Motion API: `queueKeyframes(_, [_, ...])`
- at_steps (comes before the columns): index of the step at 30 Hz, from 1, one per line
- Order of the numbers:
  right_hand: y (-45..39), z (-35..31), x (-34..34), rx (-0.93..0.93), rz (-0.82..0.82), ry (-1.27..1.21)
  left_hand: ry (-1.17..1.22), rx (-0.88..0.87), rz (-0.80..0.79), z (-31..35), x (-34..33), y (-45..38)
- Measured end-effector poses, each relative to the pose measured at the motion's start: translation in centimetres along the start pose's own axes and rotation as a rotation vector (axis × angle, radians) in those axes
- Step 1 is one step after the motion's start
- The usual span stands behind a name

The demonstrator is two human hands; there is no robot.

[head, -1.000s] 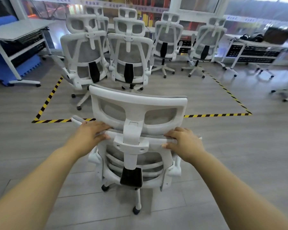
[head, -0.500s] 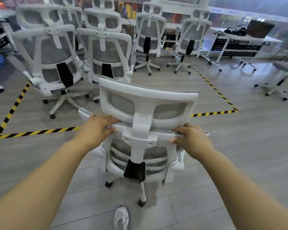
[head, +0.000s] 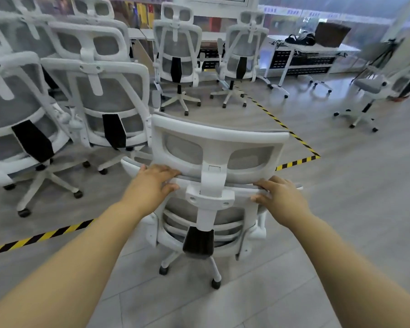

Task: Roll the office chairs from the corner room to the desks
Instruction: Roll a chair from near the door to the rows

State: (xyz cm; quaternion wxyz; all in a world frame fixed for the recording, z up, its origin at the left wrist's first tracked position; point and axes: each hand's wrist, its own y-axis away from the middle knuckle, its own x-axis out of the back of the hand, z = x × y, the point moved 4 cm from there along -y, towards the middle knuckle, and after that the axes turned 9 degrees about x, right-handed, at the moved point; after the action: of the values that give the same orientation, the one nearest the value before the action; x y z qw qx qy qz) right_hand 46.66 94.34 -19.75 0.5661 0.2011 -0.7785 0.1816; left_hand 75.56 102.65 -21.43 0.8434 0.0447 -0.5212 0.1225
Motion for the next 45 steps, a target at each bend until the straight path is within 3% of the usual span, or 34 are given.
queueKeyframes(32, [-51.5, 12.8, 1.0, -0.101, 0.003, 0.02, -0.029, -0.136, 0.007, -3.9, -1.6, -55.9])
queueKeyframes(45, [-68.7, 13.0, 0.2, -0.164, 0.014, 0.037, -0.04, -0.172, -0.045, -8.0, -0.1, -74.0])
